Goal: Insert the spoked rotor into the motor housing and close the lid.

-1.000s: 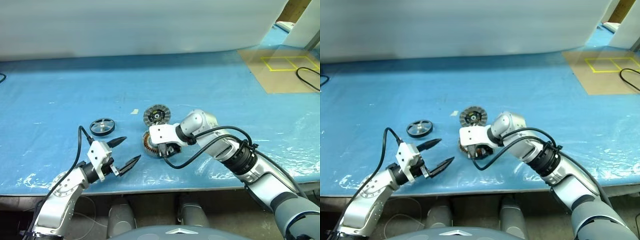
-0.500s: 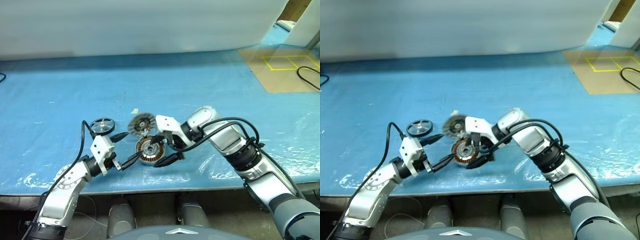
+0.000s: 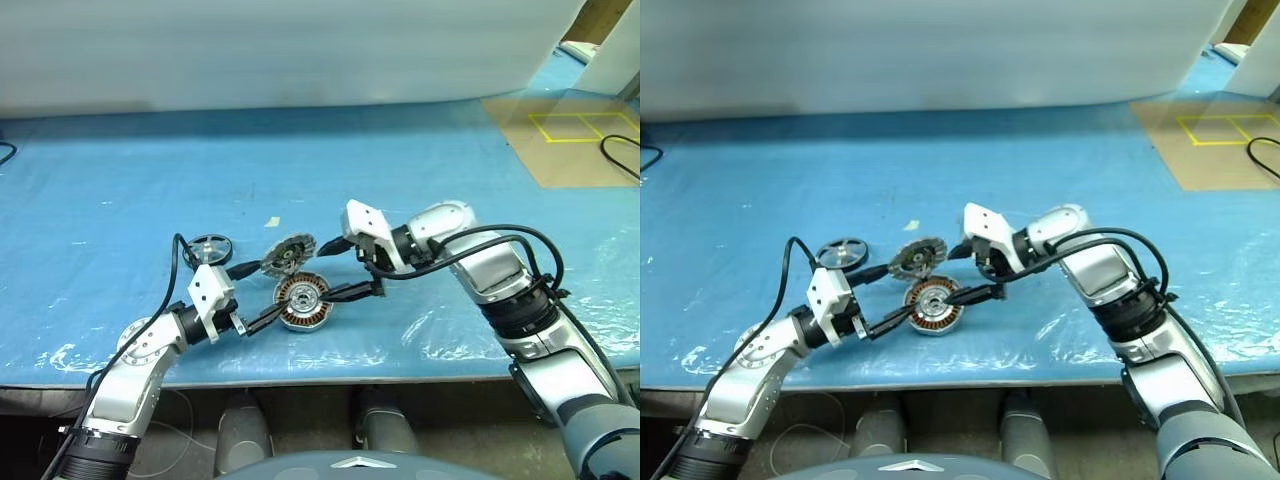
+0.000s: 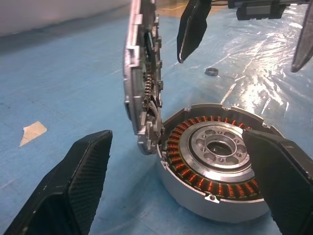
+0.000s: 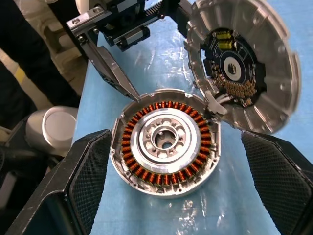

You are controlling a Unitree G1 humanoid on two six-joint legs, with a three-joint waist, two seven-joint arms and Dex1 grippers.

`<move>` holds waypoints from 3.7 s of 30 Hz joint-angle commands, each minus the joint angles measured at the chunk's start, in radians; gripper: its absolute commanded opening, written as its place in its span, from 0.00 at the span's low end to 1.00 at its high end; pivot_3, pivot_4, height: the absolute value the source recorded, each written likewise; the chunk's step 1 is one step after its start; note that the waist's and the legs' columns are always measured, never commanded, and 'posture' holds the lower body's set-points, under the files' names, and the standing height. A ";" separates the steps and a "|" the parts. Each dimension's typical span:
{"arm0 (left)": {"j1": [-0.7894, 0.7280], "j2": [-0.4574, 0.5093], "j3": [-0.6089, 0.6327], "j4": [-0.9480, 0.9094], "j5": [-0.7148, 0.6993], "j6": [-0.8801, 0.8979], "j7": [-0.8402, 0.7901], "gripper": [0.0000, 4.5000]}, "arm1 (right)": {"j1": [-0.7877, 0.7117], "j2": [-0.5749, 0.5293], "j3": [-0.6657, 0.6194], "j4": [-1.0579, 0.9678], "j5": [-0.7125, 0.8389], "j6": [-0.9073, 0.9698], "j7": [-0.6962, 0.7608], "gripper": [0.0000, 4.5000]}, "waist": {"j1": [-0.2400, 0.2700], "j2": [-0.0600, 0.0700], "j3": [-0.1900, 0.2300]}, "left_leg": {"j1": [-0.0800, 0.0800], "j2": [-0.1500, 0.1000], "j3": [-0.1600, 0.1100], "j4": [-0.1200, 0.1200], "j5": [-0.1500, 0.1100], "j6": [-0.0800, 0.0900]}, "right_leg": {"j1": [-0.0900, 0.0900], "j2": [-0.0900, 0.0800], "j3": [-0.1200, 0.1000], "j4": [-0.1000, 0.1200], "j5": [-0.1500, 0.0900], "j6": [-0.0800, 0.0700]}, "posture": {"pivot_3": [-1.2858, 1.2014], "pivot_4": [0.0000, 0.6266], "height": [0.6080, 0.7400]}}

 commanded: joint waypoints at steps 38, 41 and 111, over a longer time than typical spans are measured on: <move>-0.002 0.014 -0.008 -0.043 -0.046 0.035 -0.028 1.00 | 0.337 -0.063 -0.342 0.275 0.081 -0.428 -0.245 0.99 | -0.003 0.000 0.000 | -0.002 0.000 0.000 0.000 -0.002 0.003 | 0.000 0.000 -0.001 -0.002 0.000 0.000 | 0.52 0.24 1.00; -0.005 0.016 -0.007 -0.047 -0.047 0.040 -0.029 1.00 | 0.352 -0.063 -0.347 0.312 0.066 -0.466 -0.258 0.99 | -0.005 0.000 0.000 | -0.002 0.000 0.000 0.000 -0.002 0.003 | 0.000 0.000 -0.001 -0.002 0.000 0.000 | 0.52 0.24 1.00; 0.059 0.053 0.073 -0.048 -0.053 0.032 -0.030 1.00 | 0.239 -0.016 -0.174 -0.006 0.147 -0.277 -0.130 0.15 | -0.004 0.002 0.001 | -0.004 0.000 0.000 -0.002 -0.002 0.003 | -0.002 0.000 -0.001 -0.004 0.000 0.000 | 0.52 0.24 1.00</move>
